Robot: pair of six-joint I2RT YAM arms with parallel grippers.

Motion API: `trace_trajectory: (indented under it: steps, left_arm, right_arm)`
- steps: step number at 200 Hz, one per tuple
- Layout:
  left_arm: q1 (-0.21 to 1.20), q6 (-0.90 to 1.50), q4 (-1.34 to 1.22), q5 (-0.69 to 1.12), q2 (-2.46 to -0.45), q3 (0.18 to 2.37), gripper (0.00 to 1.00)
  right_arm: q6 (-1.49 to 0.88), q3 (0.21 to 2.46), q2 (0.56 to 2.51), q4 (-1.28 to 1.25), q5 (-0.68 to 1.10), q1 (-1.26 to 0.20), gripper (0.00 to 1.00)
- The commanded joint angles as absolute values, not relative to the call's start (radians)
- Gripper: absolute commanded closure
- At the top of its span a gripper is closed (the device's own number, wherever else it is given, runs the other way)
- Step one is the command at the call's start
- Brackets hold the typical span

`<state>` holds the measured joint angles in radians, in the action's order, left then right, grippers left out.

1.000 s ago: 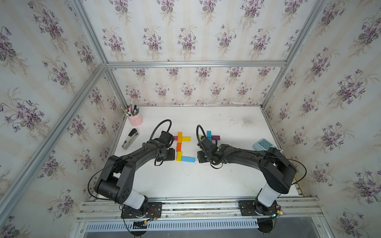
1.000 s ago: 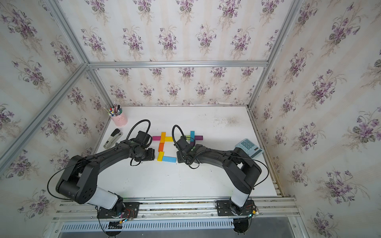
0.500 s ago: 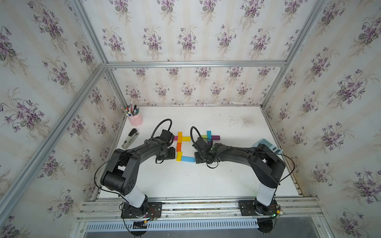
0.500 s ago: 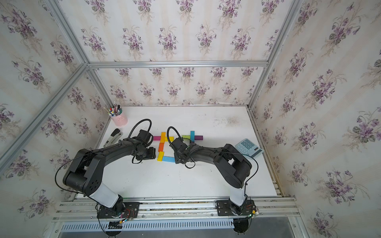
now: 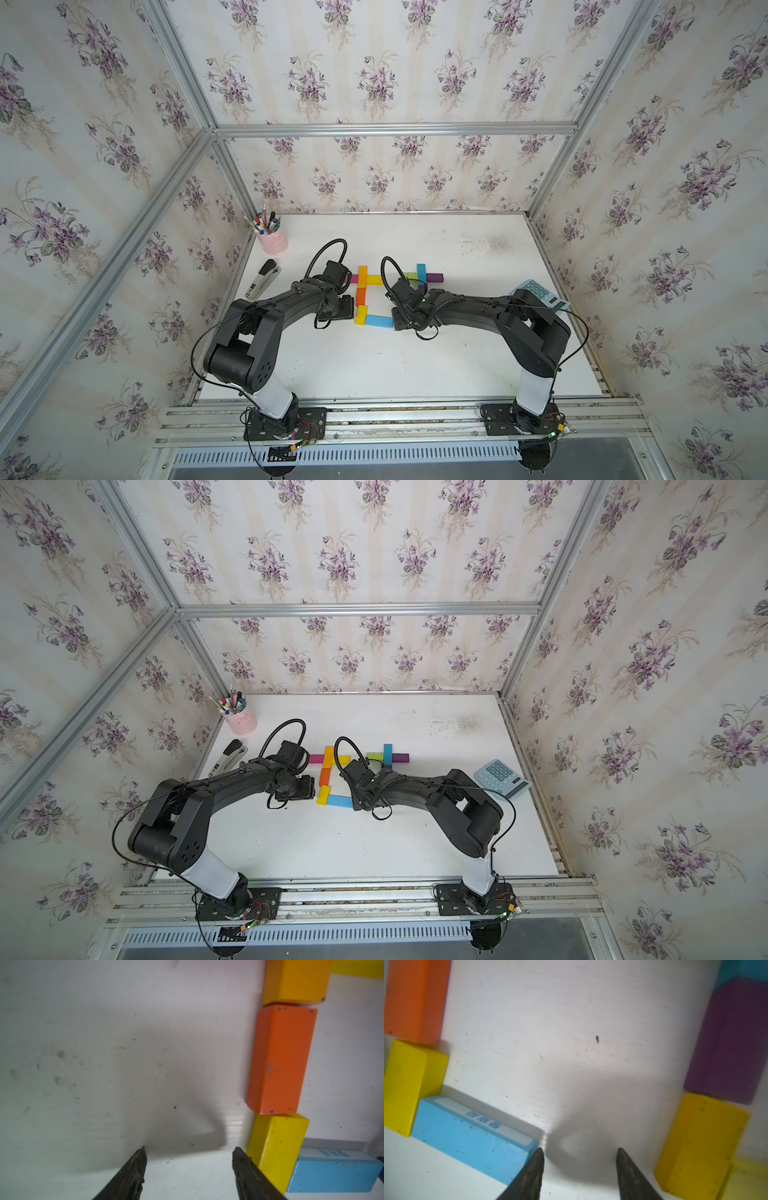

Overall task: Assemble the letter t with building blocks
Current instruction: Adjust the building block at the center of the board.

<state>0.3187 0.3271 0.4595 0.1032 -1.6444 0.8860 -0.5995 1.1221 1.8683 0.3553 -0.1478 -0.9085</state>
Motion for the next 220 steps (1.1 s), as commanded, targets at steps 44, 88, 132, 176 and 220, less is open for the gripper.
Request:
trace_trajectory:
  steps: [44, 88, 132, 176, 220]
  left_arm:
    - [0.319, 0.311, 0.454, 0.165, -1.669, 0.866, 0.32]
    - [0.319, 0.311, 0.456, 0.163, -1.666, 0.863, 0.32]
    - [0.321, 0.311, 0.467, 0.179, -1.669, 0.862, 0.32]
    - [0.33, 0.306, 0.495, 0.207, -1.651, 0.84, 0.32]
    - [0.343, 0.331, 0.571, 0.172, -1.64, 0.851, 0.32]
  right_arm:
    - [-0.606, 1.141, 1.896, 0.369, -0.147, -0.908, 0.43]
    - [-0.603, 1.154, 1.904, 0.374, -0.152, -0.908, 0.44]
    - [-0.6, 1.158, 1.907, 0.379, -0.16, -0.906, 0.44]
    - [-0.597, 1.164, 1.91, 0.382, -0.161, -0.905, 0.44]
    - [-0.593, 1.165, 1.908, 0.387, -0.161, -0.905, 0.44]
